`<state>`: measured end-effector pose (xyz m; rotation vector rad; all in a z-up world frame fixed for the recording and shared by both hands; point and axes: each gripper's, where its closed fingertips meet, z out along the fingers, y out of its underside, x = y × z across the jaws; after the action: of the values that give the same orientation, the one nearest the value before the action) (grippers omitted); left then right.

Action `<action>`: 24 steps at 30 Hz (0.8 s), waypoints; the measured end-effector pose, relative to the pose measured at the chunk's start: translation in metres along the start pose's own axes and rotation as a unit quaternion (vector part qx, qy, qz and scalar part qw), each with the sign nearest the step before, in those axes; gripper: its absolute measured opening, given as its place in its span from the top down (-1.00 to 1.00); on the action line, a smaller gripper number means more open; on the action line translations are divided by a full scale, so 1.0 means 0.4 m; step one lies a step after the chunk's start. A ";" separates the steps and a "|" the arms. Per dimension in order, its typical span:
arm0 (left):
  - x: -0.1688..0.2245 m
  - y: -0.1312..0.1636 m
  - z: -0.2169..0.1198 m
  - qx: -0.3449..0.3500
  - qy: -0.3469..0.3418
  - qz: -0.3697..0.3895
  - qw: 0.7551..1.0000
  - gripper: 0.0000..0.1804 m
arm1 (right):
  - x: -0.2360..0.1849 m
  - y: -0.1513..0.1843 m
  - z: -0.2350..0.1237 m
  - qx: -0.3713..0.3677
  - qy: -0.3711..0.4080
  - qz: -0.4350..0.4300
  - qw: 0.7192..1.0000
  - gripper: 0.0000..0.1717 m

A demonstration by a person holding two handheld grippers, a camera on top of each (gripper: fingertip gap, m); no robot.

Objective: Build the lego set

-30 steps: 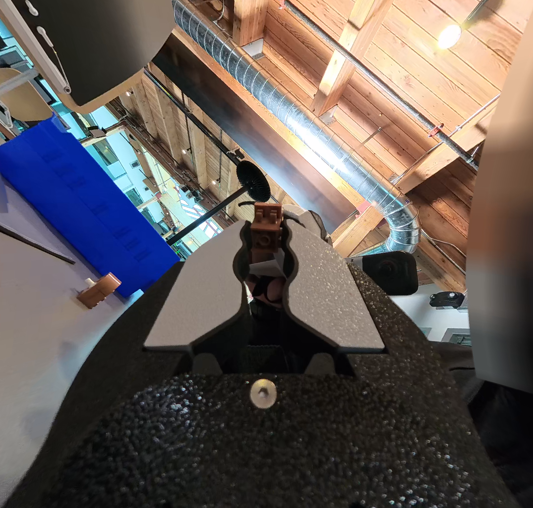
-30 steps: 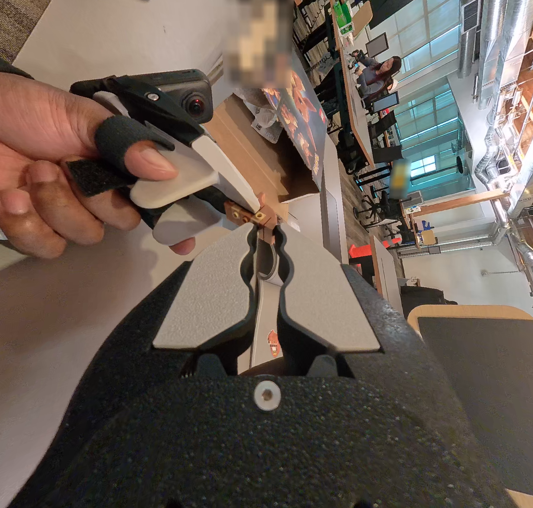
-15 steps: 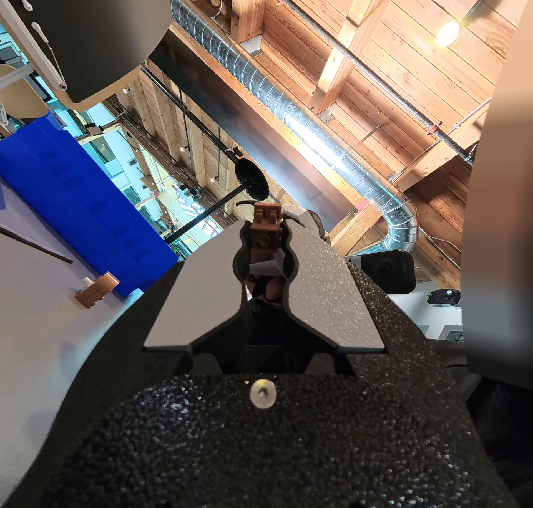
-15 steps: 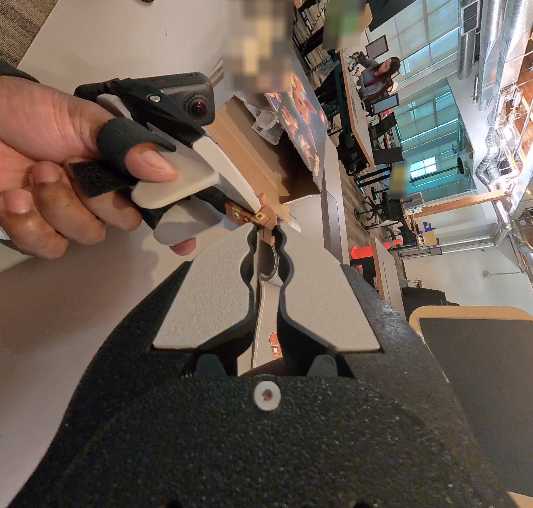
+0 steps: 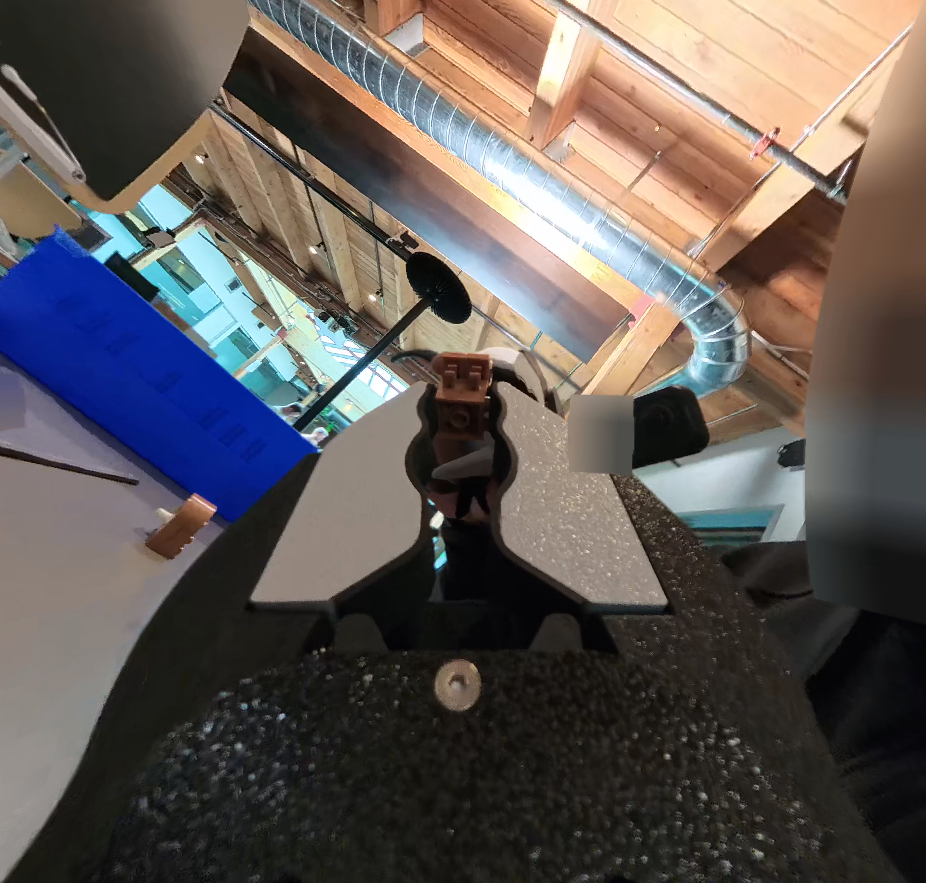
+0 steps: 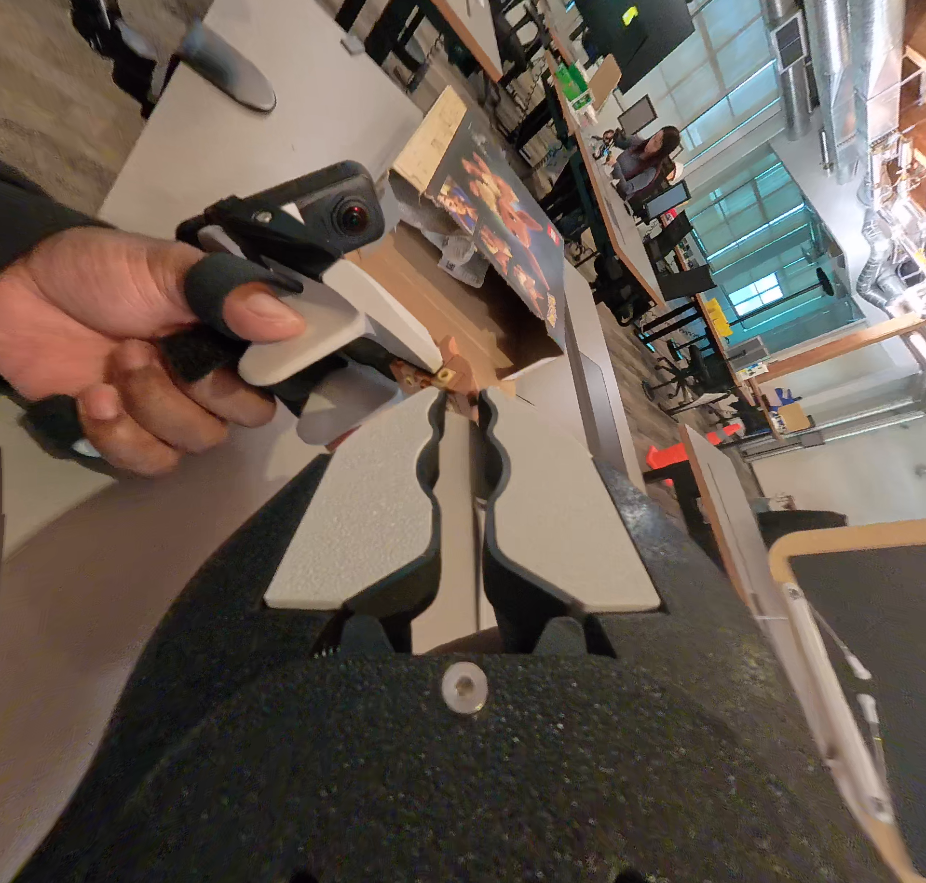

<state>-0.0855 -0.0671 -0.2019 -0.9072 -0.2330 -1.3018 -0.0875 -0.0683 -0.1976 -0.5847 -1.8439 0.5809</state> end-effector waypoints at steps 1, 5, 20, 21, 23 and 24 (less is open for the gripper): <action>0.002 -0.002 0.000 -0.004 -0.004 0.016 1.000 0.79 | -0.002 -0.004 -0.004 0.010 -0.002 0.019 1.000 0.82; 0.013 -0.012 -0.002 -0.023 -0.018 0.086 0.996 0.79 | -0.002 -0.001 -0.025 0.034 -0.014 0.088 0.995 0.74; 0.027 0.006 -0.005 -0.115 -0.069 0.353 0.926 0.79 | -0.019 -0.003 -0.030 0.047 -0.063 0.193 0.978 0.79; 0.027 0.009 -0.004 -0.118 -0.071 0.362 0.922 0.79 | -0.022 -0.002 -0.029 0.044 -0.063 0.190 0.979 0.80; 0.026 0.012 -0.003 -0.120 -0.075 0.377 0.915 0.79 | -0.027 0.000 -0.026 0.039 -0.061 0.185 0.980 0.78; 0.027 0.012 -0.003 -0.119 -0.075 0.381 0.914 0.79 | -0.028 -0.001 -0.026 0.038 -0.057 0.181 0.981 0.78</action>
<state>-0.0785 -0.0758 -0.1980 -1.1534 0.1648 -0.5351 -0.0742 -0.0743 -0.2020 -0.8595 -1.8217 0.9400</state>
